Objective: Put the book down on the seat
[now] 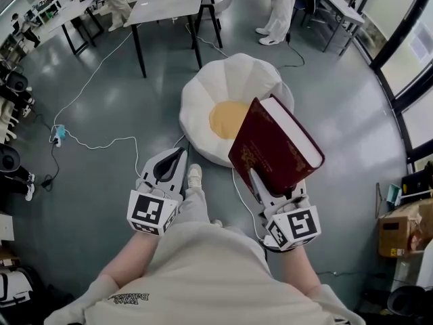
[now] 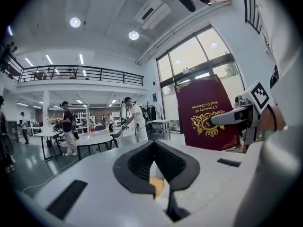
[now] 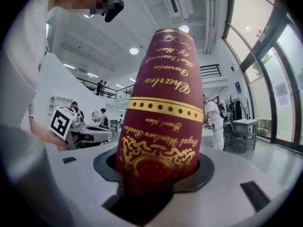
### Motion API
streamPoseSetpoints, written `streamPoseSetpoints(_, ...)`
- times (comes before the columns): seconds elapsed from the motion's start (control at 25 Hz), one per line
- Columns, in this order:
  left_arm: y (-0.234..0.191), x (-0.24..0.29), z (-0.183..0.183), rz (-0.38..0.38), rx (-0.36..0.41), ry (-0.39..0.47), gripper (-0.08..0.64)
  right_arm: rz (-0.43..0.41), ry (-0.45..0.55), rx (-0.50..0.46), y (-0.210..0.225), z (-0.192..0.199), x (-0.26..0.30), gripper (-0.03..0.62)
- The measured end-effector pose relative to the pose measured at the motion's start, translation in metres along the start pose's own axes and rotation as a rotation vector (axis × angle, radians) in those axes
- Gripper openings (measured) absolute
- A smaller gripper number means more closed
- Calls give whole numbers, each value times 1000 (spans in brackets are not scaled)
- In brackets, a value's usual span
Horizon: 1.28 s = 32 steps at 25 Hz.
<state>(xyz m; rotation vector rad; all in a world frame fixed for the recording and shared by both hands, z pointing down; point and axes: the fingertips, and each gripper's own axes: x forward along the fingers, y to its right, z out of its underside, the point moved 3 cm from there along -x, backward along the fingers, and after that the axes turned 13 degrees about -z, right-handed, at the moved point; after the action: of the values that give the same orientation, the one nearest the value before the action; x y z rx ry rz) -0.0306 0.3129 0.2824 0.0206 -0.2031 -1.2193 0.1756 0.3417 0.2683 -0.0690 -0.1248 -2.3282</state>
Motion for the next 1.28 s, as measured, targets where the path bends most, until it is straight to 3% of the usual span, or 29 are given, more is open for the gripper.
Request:
streamPoseSetpoints(0.52,-43,61,3,-3,-46,27,5,21,-42,22,31,7,59,242)
streamPoseSetpoints(1.28,-152,251,-15,114,-54,-6,5,95,-103,42,135,-25,239,241)
